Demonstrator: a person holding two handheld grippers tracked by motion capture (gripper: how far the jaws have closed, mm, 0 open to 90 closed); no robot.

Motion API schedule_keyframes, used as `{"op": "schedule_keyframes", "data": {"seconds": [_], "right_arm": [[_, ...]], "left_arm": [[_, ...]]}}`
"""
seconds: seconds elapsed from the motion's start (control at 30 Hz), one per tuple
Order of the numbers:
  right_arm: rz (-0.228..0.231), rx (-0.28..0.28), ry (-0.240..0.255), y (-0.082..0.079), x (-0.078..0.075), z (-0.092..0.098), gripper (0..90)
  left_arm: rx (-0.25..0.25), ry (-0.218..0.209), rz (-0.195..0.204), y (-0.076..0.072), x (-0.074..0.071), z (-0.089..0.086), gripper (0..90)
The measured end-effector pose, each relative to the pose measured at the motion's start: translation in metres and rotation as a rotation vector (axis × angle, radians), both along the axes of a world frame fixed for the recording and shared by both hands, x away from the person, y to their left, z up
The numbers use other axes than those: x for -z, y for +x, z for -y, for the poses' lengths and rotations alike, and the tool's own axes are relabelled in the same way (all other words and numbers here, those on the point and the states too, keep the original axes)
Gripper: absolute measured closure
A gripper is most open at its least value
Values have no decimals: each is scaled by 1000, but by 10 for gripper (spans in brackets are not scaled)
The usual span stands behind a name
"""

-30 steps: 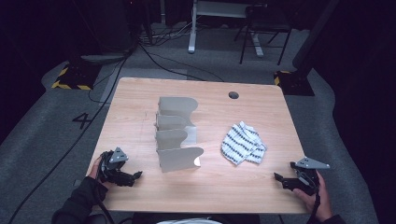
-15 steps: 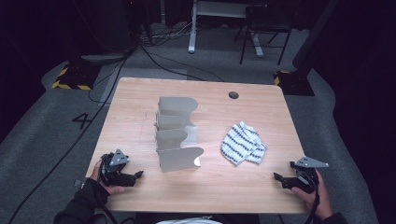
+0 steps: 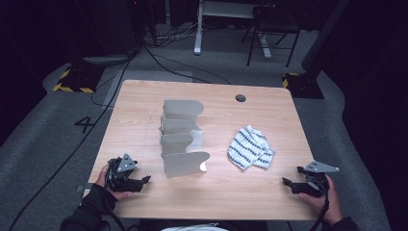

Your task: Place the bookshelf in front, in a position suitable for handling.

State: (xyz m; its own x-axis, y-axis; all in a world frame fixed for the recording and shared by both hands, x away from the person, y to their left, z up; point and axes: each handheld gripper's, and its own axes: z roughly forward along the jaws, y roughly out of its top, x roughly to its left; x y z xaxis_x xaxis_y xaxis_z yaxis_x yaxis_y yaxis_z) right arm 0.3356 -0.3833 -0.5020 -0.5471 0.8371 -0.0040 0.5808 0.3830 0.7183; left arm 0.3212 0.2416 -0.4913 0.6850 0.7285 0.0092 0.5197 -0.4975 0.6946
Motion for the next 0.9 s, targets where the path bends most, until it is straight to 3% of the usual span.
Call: {"op": "schedule_keyframes", "data": {"seconds": [0.1,0.3,0.4,0.43,0.57,0.7,0.9], "right_arm": [[10,-14,11,0,0,1,245],[33,-33,19,0,-2,-3,264],[41,-66,85,0,-10,-8,274],[49,-75,85,0,-13,-11,276],[89,-101,57,0,-24,-21,292],[134,-126,11,7,-39,-34,312],[136,-164,-40,23,-43,-54,328]], "left_arm": [[28,3,10,-1,-3,6,245],[70,8,13,-4,-5,20,248],[74,-8,29,-5,-9,24,248],[72,-13,36,-6,-11,25,248],[80,-22,49,-6,-14,30,247],[101,-11,33,-5,-10,37,261],[144,-11,17,-3,-7,46,305]]}}
